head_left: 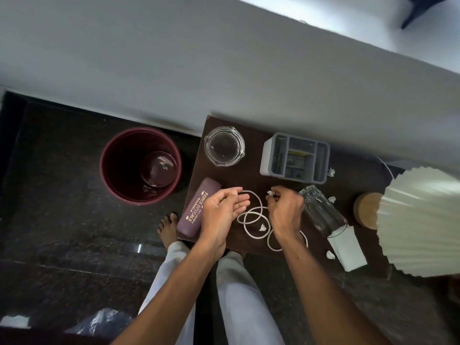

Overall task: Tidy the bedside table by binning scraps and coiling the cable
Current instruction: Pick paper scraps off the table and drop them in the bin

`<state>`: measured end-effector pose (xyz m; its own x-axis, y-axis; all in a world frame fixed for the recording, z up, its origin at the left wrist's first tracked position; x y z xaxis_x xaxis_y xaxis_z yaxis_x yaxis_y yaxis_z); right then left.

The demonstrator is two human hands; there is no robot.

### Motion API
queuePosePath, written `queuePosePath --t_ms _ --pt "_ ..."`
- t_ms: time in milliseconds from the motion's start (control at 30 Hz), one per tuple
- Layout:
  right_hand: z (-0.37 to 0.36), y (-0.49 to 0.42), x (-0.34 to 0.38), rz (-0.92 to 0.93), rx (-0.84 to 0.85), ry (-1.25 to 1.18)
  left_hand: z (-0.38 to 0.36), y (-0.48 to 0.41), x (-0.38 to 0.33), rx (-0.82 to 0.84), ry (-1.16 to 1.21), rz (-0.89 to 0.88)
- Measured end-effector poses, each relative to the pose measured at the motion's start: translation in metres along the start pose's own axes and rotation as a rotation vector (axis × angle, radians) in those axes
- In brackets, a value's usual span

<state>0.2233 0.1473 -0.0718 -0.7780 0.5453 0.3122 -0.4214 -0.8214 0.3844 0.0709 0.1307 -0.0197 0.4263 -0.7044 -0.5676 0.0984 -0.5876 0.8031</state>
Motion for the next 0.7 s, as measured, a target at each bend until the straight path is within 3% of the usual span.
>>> queuePosePath --t_ms 300,533,700 --pt "0.006 0.001 -0.006 0.034 0.029 -0.078 -0.005 -0.002 0.000 -0.005 0.052 0.000" --pt "0.042 0.026 0.020 -0.056 0.163 -0.526 -0.001 0.000 -0.003 -0.001 -0.010 -0.044" --pt "0.049 0.047 0.040 -0.061 0.324 -0.702 0.002 0.006 -0.010 0.043 -0.049 -0.084"
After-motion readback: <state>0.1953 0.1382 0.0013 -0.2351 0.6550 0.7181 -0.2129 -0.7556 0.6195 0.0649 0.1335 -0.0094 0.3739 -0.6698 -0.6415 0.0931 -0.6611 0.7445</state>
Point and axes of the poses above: each hand's wrist, its own y-axis away from the middle knuckle, its own z-axis out of the back of the hand, x = y × z, the point moved 1 cm from there along -y, towards the middle knuckle, and after that the axes turned 4 degrees about -z, right-handed, at the moved point
